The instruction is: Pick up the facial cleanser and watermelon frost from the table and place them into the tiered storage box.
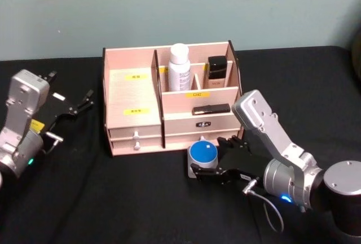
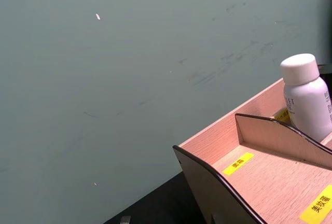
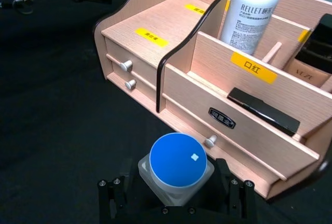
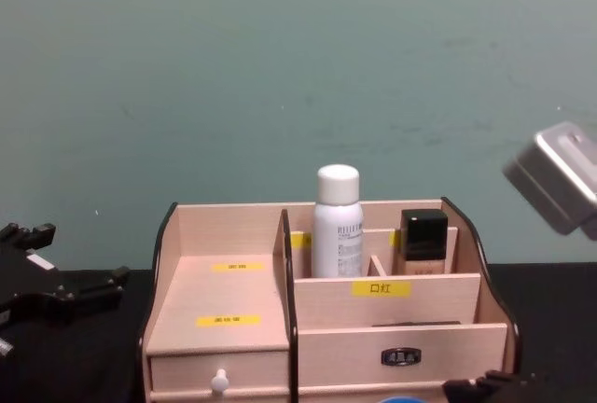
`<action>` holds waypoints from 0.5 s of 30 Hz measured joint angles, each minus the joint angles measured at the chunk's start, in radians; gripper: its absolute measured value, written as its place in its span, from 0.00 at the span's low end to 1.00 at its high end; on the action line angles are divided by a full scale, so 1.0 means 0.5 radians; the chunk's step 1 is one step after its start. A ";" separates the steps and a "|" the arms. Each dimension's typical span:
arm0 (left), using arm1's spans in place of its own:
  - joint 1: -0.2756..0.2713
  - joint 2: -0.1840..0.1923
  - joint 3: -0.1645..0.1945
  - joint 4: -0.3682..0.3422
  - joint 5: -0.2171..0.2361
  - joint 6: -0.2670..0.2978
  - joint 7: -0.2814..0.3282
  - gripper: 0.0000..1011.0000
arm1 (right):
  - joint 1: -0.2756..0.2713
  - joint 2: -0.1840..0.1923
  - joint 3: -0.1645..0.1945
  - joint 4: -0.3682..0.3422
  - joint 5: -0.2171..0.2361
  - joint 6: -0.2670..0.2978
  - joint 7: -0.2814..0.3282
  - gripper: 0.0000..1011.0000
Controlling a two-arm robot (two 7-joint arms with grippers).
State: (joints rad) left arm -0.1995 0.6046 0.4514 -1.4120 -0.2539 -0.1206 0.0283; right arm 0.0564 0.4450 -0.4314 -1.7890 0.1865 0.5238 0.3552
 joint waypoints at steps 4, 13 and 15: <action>0.000 0.000 0.000 0.000 0.000 0.000 0.000 1.00 | 0.022 -0.028 -0.011 0.031 -0.022 -0.012 0.009 0.99; 0.000 0.000 0.000 0.000 0.000 0.000 0.000 1.00 | 0.044 -0.064 -0.027 0.081 -0.084 -0.012 0.011 0.99; 0.000 0.000 0.000 0.000 0.000 0.000 0.000 1.00 | 0.044 -0.068 -0.027 0.085 -0.093 -0.012 0.011 0.99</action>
State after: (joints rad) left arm -0.1996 0.6047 0.4514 -1.4120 -0.2539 -0.1205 0.0282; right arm 0.0784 0.4112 -0.4447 -1.7464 0.1397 0.5180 0.3608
